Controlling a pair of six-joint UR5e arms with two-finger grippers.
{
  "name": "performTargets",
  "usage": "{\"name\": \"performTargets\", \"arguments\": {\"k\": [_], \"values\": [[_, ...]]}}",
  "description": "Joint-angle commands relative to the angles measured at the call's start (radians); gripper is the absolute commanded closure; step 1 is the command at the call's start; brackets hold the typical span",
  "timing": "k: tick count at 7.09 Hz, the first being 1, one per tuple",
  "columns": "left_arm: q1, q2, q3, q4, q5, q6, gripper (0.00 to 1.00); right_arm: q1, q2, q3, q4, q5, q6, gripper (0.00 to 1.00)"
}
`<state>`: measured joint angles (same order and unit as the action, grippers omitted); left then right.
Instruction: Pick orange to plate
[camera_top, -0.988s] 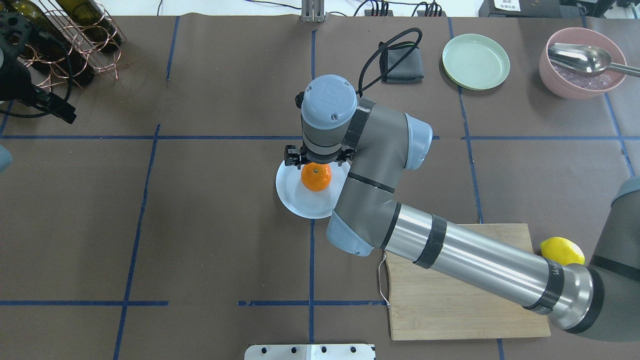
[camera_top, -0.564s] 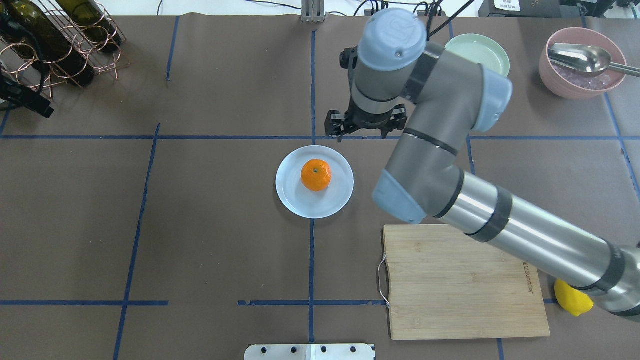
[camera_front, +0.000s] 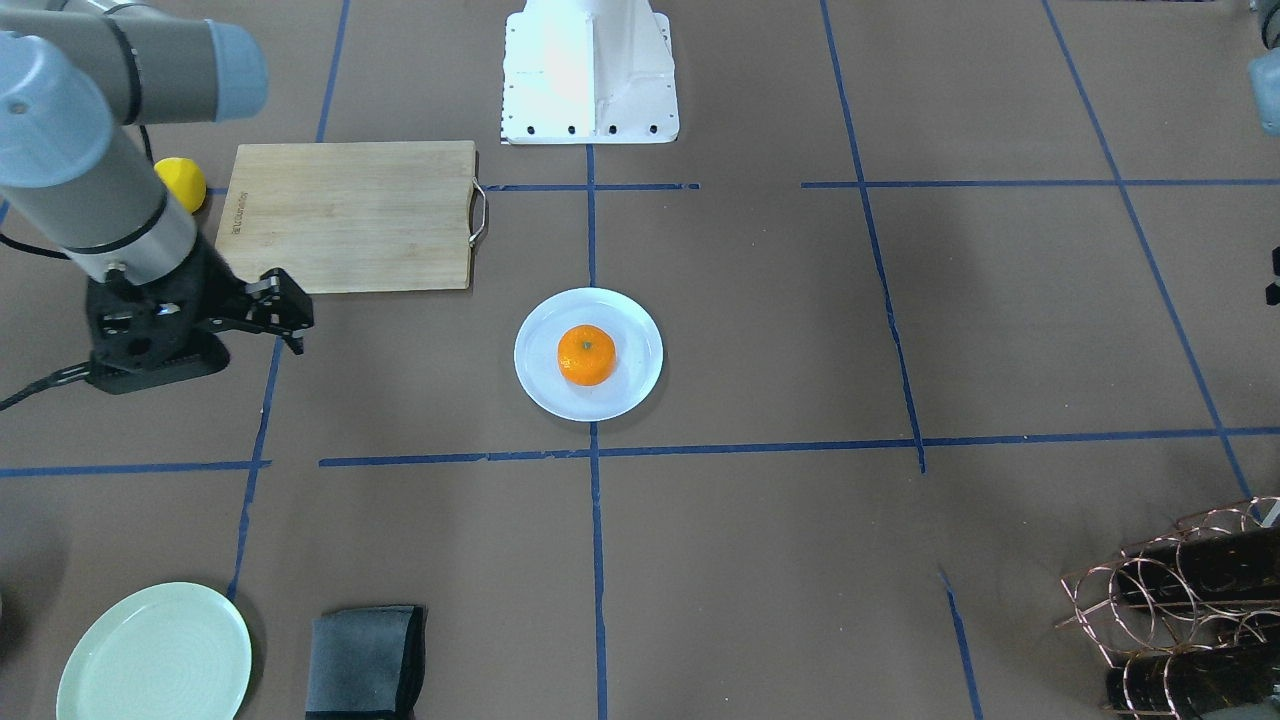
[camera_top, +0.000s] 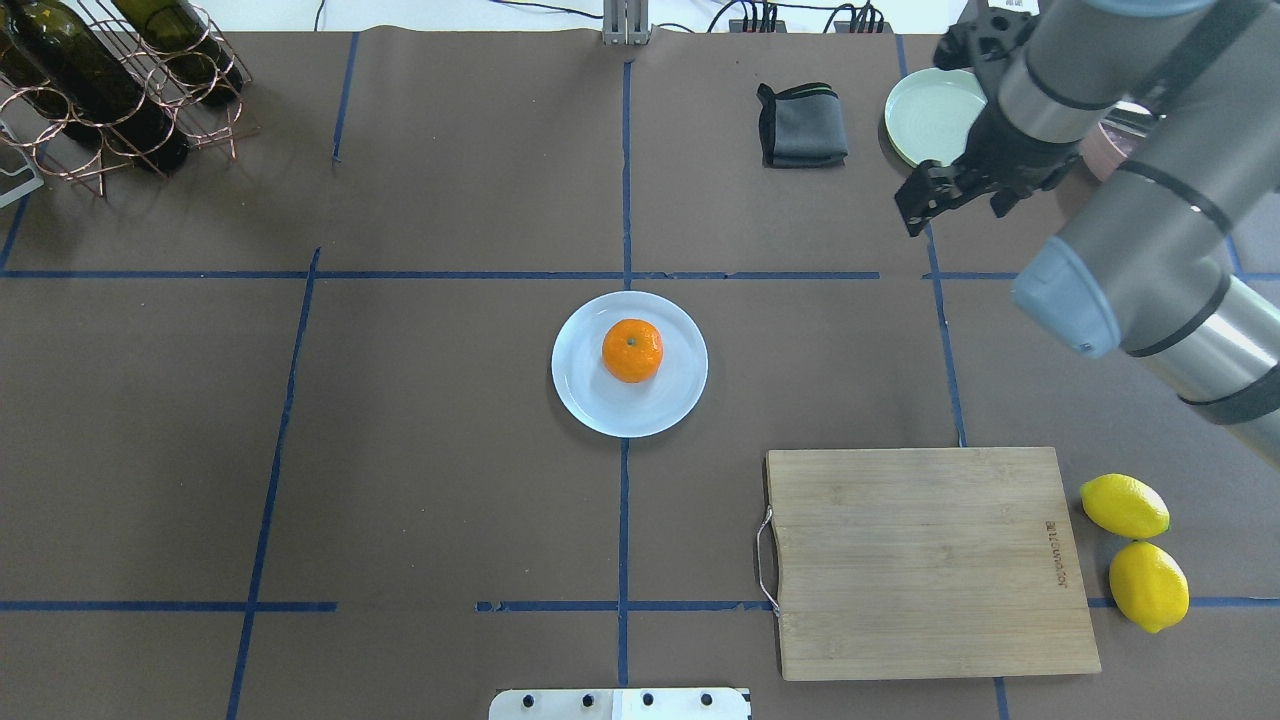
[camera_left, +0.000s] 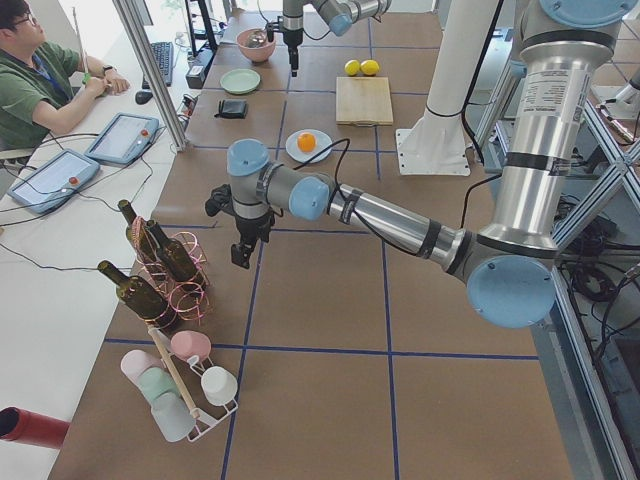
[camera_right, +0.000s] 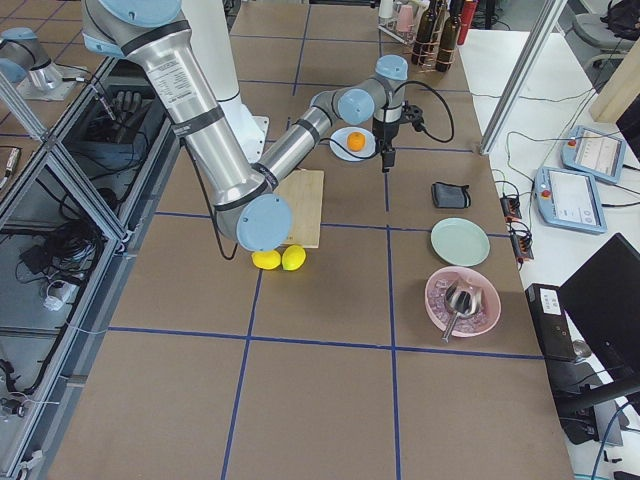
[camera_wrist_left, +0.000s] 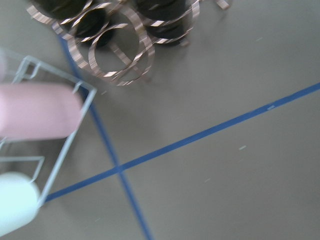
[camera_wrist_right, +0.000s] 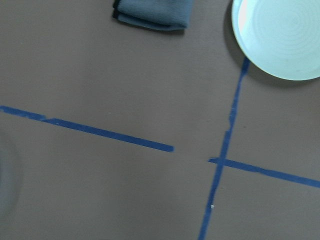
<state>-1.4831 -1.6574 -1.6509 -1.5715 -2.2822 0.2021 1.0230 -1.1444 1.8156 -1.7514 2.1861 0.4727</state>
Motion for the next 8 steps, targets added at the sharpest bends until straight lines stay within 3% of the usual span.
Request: {"name": "performTargets", "arguments": {"k": [1,3,5,8], "values": [[-0.078,0.062,0.056,-0.001,-0.072,0.051,0.00,0.188,-0.165,-0.025,0.003,0.117,-0.316,0.00],[-0.078,0.067,0.056,0.007,-0.071,0.040,0.00,0.342,-0.219,-0.152,0.006,0.200,-0.550,0.00],[-0.080,0.067,0.042,0.007,-0.069,-0.010,0.00,0.442,-0.225,-0.278,0.006,0.202,-0.687,0.00],[-0.080,0.079,0.040,0.008,-0.072,-0.016,0.00,0.508,-0.253,-0.306,0.009,0.195,-0.686,0.00]]}}
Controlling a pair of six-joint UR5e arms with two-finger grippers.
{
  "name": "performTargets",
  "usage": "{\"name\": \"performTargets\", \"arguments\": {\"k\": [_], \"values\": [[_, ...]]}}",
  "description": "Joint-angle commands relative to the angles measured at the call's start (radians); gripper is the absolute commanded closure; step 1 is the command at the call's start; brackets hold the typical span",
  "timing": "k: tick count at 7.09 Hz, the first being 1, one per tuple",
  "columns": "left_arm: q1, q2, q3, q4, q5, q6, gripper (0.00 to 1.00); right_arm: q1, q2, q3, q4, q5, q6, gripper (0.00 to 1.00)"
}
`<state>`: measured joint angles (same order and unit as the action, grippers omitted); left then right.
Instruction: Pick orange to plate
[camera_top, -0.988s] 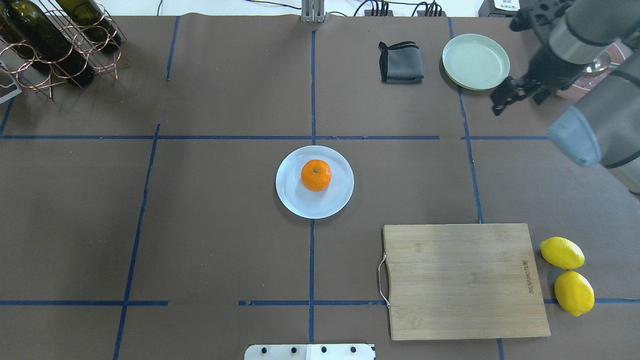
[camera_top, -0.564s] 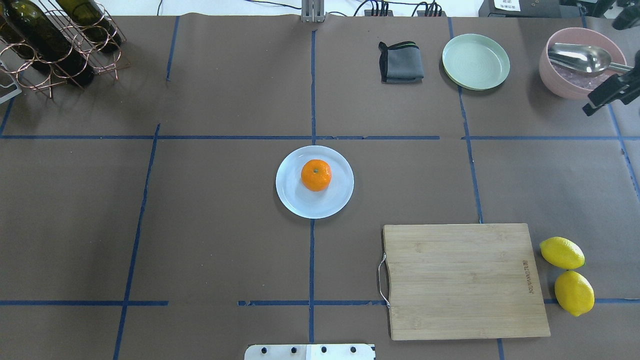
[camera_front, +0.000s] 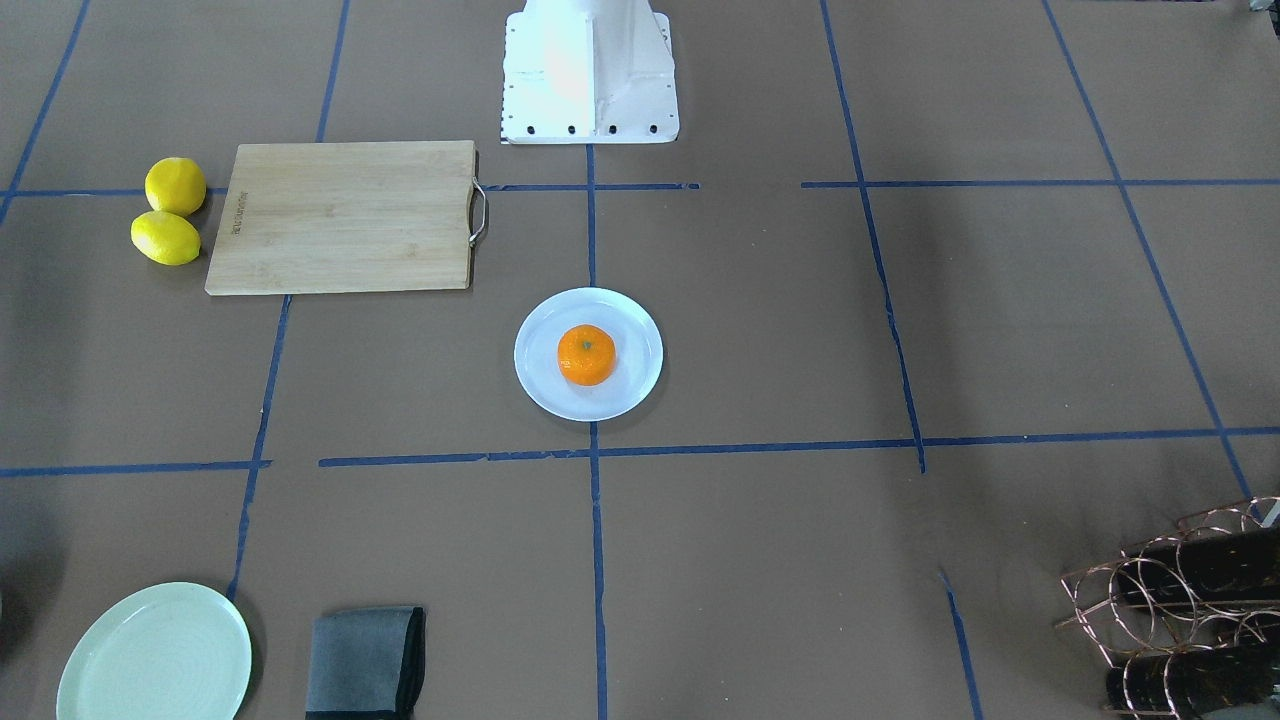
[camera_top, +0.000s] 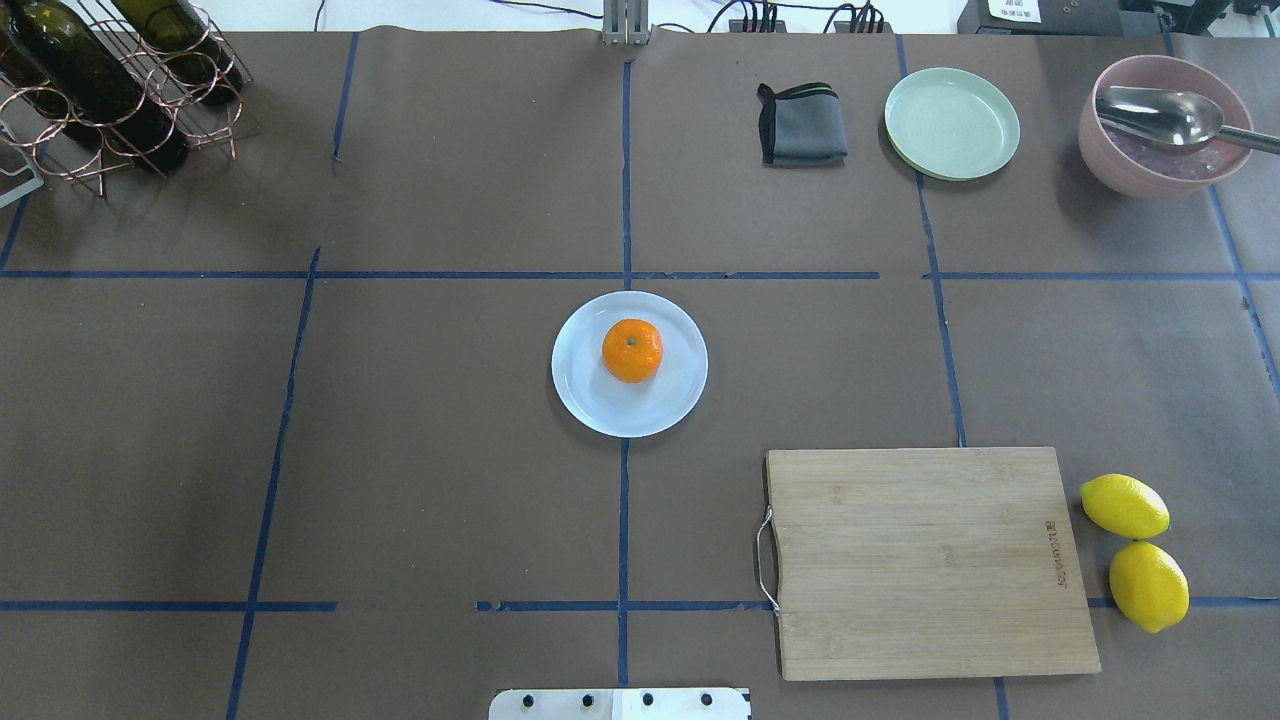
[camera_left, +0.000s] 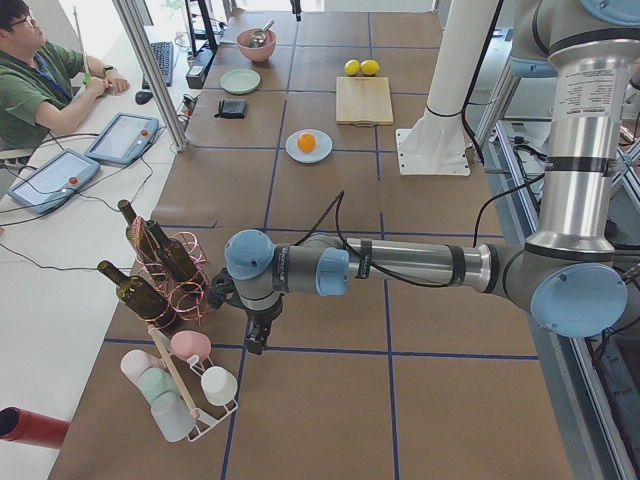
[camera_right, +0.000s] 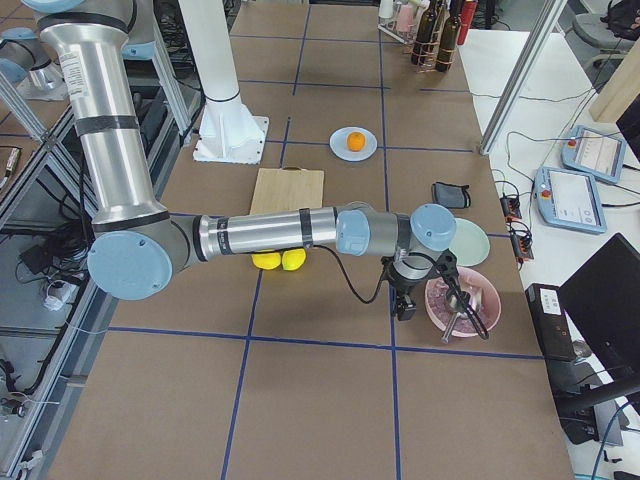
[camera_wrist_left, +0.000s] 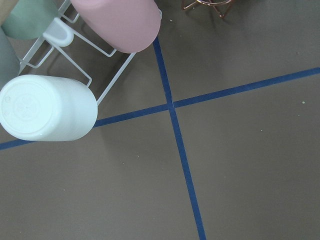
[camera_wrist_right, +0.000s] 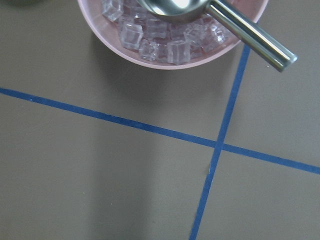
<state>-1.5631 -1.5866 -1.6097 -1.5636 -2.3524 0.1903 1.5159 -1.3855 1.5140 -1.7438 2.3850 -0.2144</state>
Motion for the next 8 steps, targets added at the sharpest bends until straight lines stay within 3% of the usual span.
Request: {"name": "performTargets", "arguments": {"k": [1,3,5,8], "values": [[0.000,0.019,-0.001,-0.001,-0.010,-0.038,0.00,0.015,-0.036,-0.008,0.000,-0.015,0.009,0.00],[-0.002,0.025,-0.015,-0.009,-0.008,-0.071,0.00,0.068,-0.072,-0.024,0.021,-0.017,0.134,0.00],[-0.002,0.023,-0.015,-0.009,-0.008,-0.074,0.00,0.110,-0.089,-0.025,0.047,-0.018,0.138,0.00],[-0.002,0.023,-0.018,-0.009,-0.008,-0.074,0.00,0.127,-0.179,-0.028,0.292,-0.016,0.255,0.00]]}}
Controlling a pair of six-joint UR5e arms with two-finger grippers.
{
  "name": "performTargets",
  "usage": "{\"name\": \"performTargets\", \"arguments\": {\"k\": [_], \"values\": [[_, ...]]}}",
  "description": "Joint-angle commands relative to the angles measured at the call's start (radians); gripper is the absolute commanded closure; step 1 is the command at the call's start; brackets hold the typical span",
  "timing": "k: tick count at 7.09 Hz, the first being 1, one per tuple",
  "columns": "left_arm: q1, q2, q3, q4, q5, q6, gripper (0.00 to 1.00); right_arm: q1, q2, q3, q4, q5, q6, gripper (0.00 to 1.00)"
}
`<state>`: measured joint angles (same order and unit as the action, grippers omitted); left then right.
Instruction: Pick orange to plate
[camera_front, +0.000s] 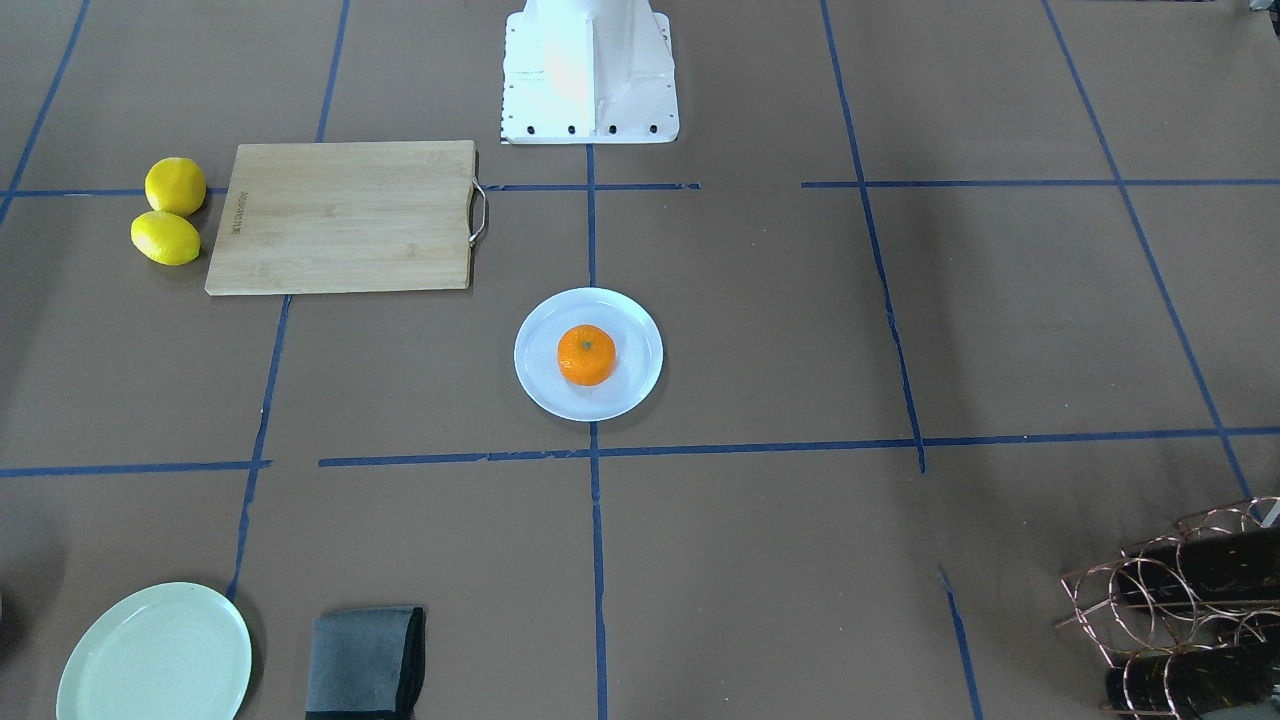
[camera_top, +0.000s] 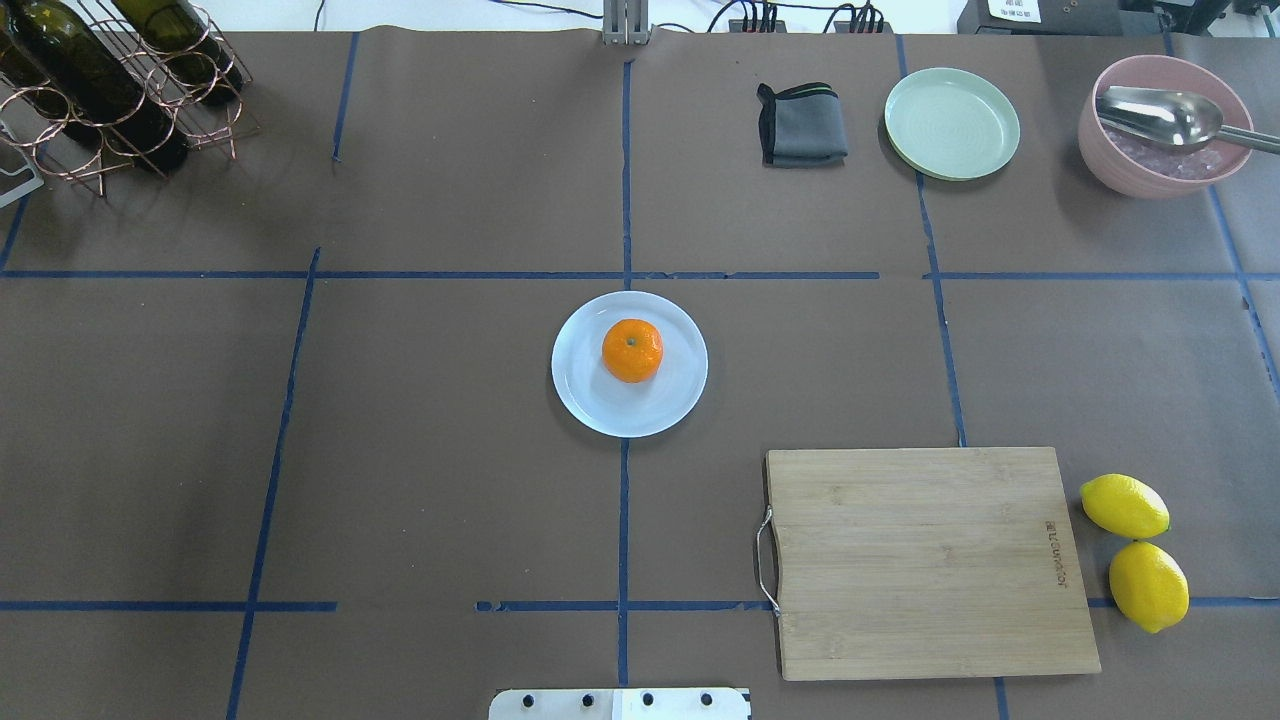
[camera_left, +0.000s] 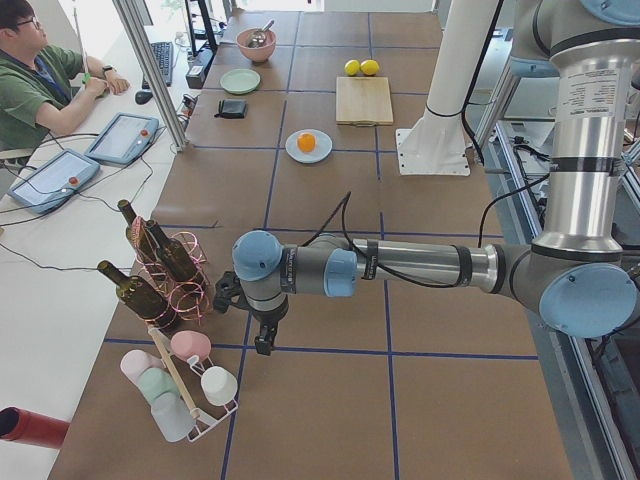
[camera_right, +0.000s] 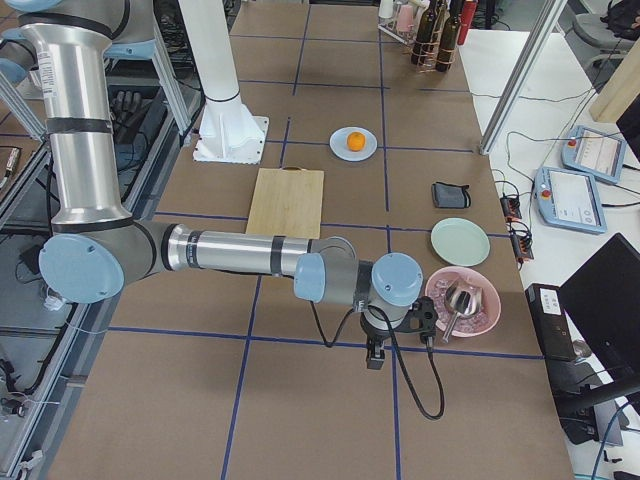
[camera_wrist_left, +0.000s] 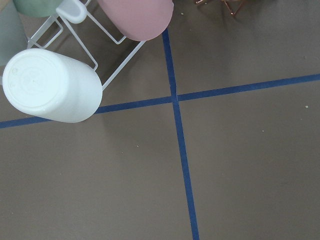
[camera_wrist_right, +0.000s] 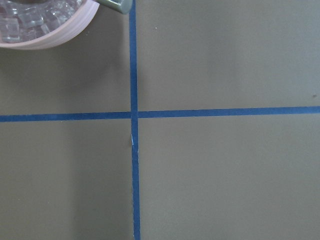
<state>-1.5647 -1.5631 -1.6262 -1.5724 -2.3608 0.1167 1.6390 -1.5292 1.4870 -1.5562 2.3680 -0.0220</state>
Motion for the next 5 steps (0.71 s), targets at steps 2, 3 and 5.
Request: {"name": "performTargets", "arguments": {"k": [2,3,5], "values": [[-0.003,0.000,-0.003,0.000,0.000,0.003,0.00,0.004,-0.025,0.007,0.110,0.005,0.089,0.00],[-0.003,0.000,-0.003,-0.001,0.000,0.004,0.00,0.004,-0.025,0.007,0.104,0.008,0.080,0.00],[-0.003,0.001,-0.001,-0.002,0.000,0.004,0.00,-0.007,-0.019,0.013,0.052,0.031,0.071,0.00]]}}
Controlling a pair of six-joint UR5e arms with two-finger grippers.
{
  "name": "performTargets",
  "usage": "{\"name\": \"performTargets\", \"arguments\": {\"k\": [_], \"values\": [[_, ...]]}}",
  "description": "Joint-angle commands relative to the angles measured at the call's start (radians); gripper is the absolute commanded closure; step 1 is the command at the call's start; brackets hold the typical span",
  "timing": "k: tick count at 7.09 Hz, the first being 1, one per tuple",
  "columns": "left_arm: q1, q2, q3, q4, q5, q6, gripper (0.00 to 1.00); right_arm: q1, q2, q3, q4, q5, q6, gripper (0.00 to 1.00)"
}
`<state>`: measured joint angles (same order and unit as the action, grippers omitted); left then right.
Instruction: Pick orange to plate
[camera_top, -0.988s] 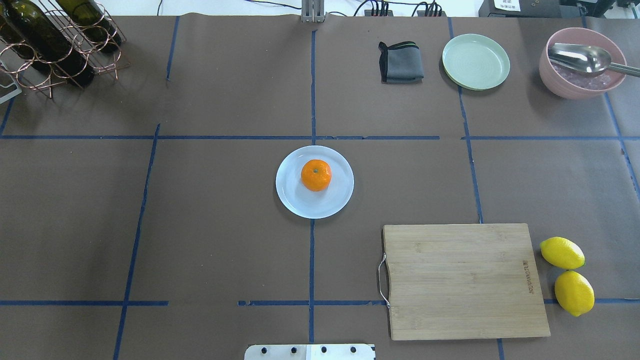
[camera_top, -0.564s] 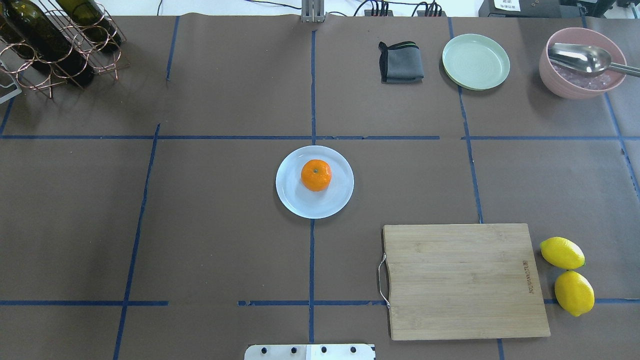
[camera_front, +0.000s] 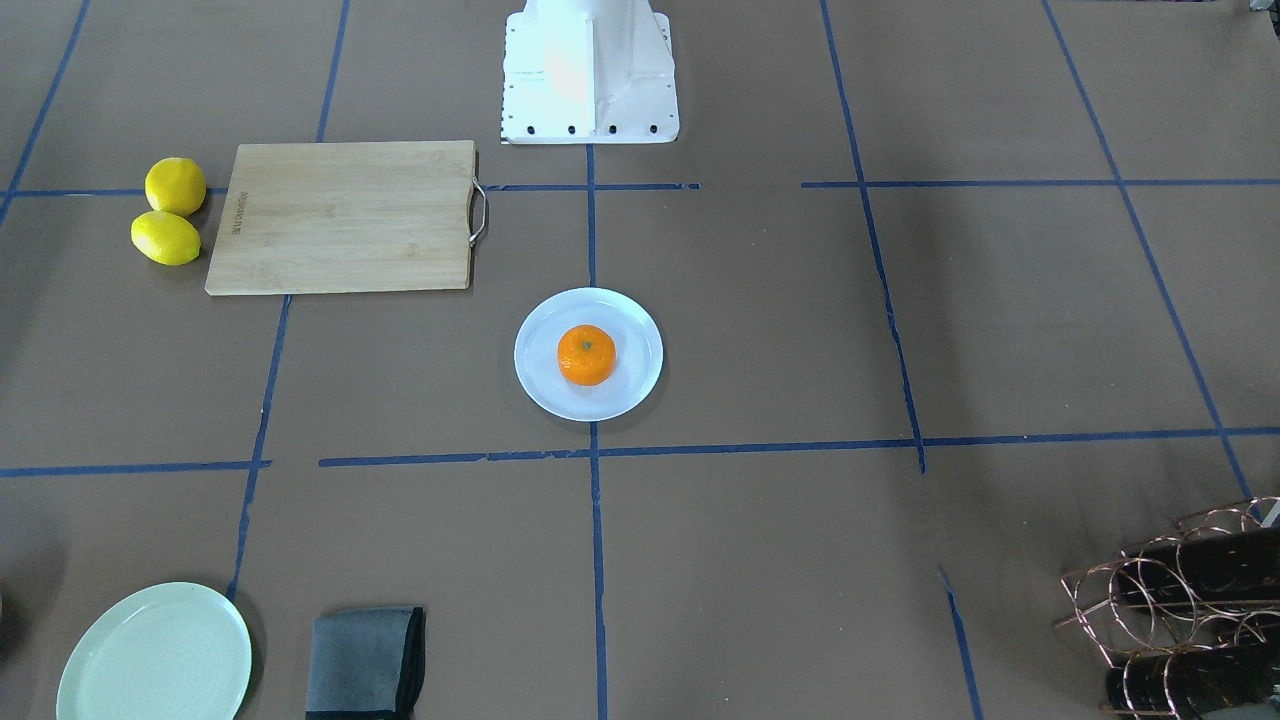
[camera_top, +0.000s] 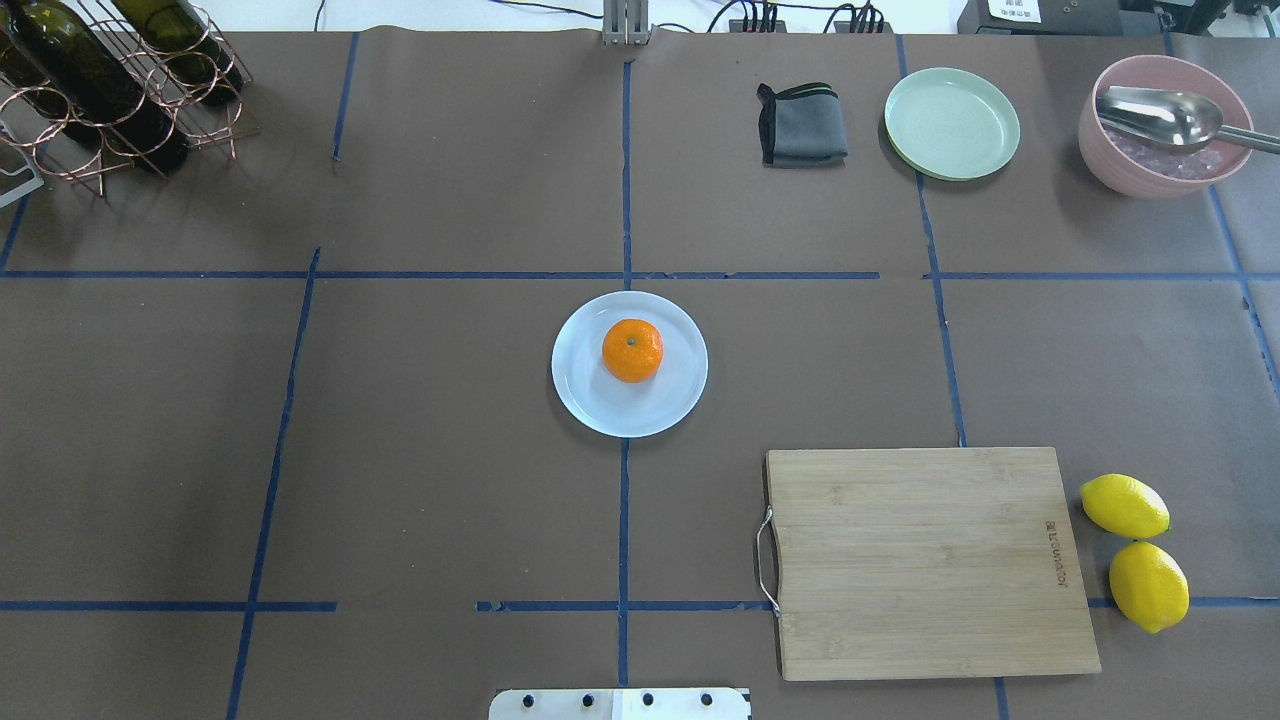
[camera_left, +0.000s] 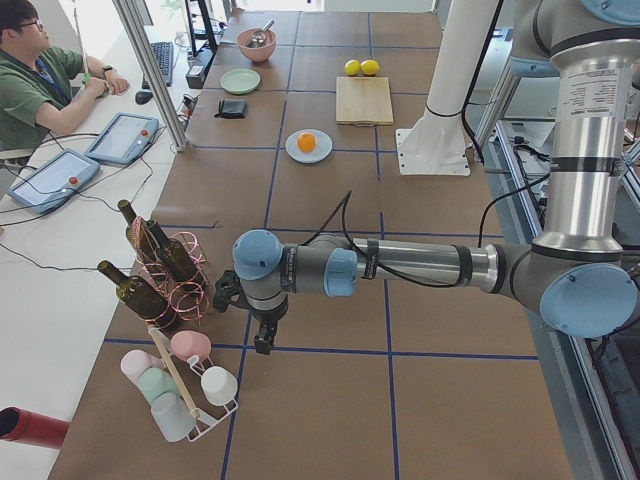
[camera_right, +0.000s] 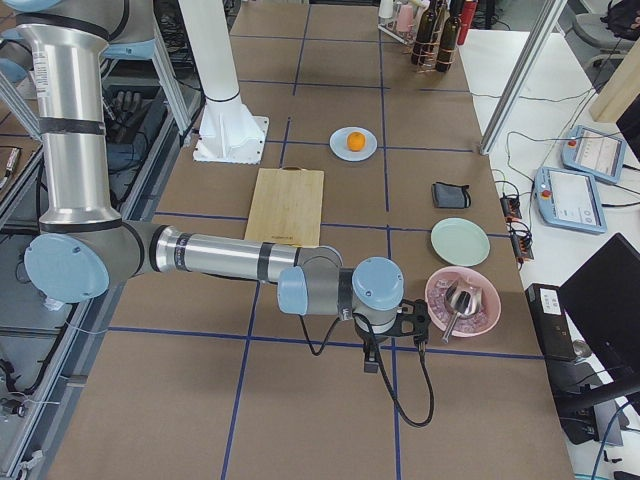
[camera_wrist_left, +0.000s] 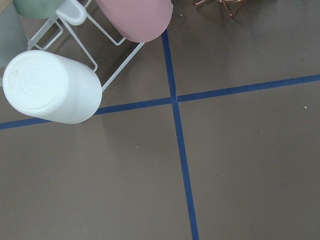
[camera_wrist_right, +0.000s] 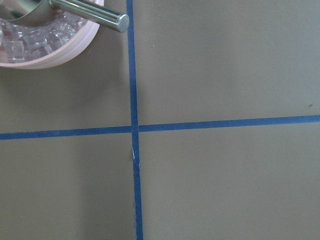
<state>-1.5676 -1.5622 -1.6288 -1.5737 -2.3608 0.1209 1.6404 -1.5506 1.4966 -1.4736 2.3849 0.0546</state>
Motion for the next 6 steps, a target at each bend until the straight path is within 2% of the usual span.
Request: {"name": "performTargets", "arguments": {"k": [1,6], "values": [[0.000,0.001,0.001,0.000,-0.002,0.002,0.00,-0.007,0.006,0.004,-0.069,0.048,-0.045,0.00],[0.000,0.001,0.001,0.001,0.000,0.000,0.00,0.036,0.009,0.048,-0.161,0.060,-0.130,0.00]]}}
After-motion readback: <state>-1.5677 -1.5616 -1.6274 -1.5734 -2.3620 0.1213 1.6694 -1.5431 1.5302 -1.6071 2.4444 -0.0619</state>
